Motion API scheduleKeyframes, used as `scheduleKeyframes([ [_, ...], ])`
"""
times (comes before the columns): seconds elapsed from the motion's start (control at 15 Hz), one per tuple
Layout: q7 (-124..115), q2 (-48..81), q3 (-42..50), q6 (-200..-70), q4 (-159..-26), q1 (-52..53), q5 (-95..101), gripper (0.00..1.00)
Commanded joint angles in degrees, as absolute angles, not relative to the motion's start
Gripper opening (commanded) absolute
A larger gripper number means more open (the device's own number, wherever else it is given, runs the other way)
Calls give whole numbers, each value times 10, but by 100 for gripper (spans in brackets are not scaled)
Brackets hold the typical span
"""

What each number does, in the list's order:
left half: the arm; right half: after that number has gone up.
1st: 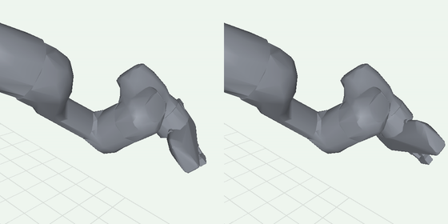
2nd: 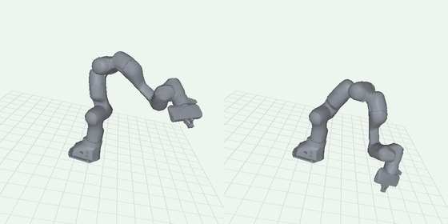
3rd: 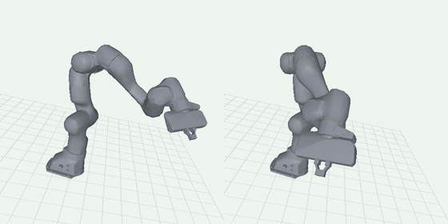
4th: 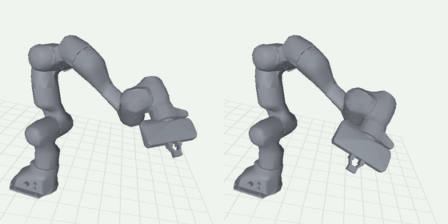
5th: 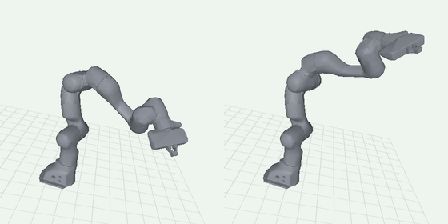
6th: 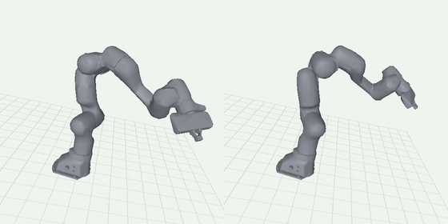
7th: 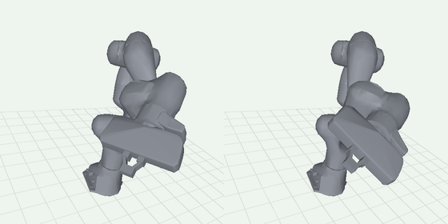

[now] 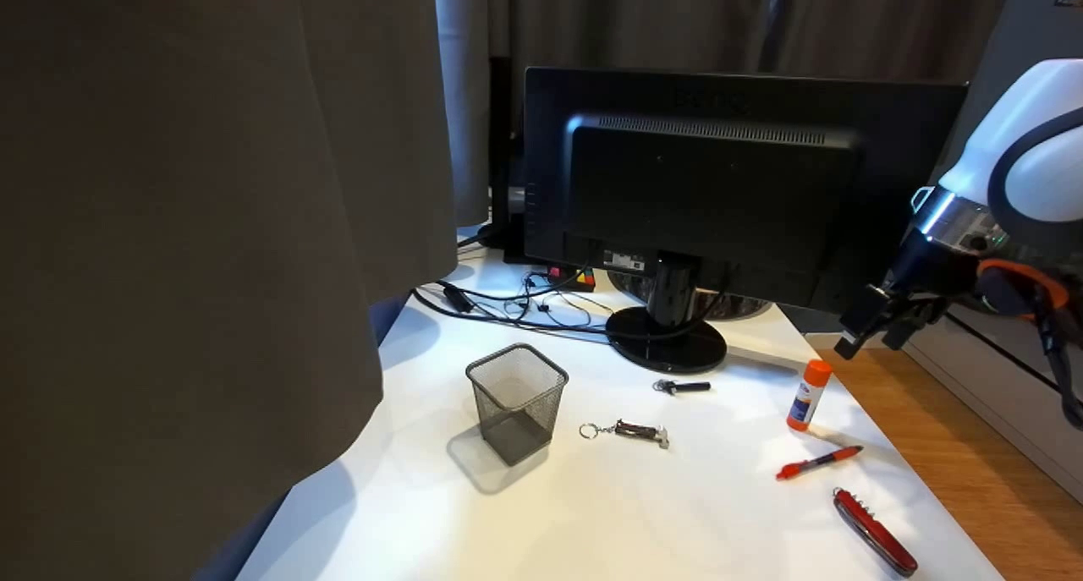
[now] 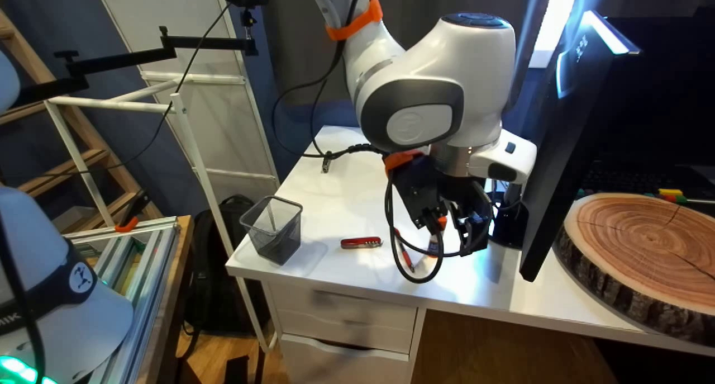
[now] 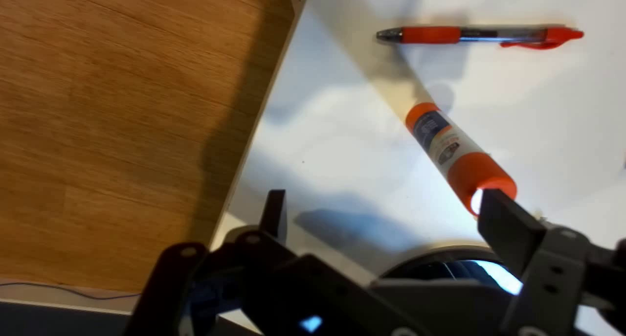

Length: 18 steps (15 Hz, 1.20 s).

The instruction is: Put the glue stick in the basket

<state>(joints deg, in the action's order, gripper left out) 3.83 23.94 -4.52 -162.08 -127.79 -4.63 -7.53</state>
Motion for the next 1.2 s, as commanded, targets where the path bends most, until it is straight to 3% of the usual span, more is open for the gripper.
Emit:
scheduleKeyframes([
  [0.0, 56, 247, -62, -1619, -1270, -56, -91, 100],
  [0.47, 74, 257, -89, -1619, -1256, -69, -108, 100],
  [1.0, -2, 239, -21, -1629, -1271, 25, -40, 100],
  [1.13, -24, 249, -3, -1622, -1262, 45, -20, 81],
])
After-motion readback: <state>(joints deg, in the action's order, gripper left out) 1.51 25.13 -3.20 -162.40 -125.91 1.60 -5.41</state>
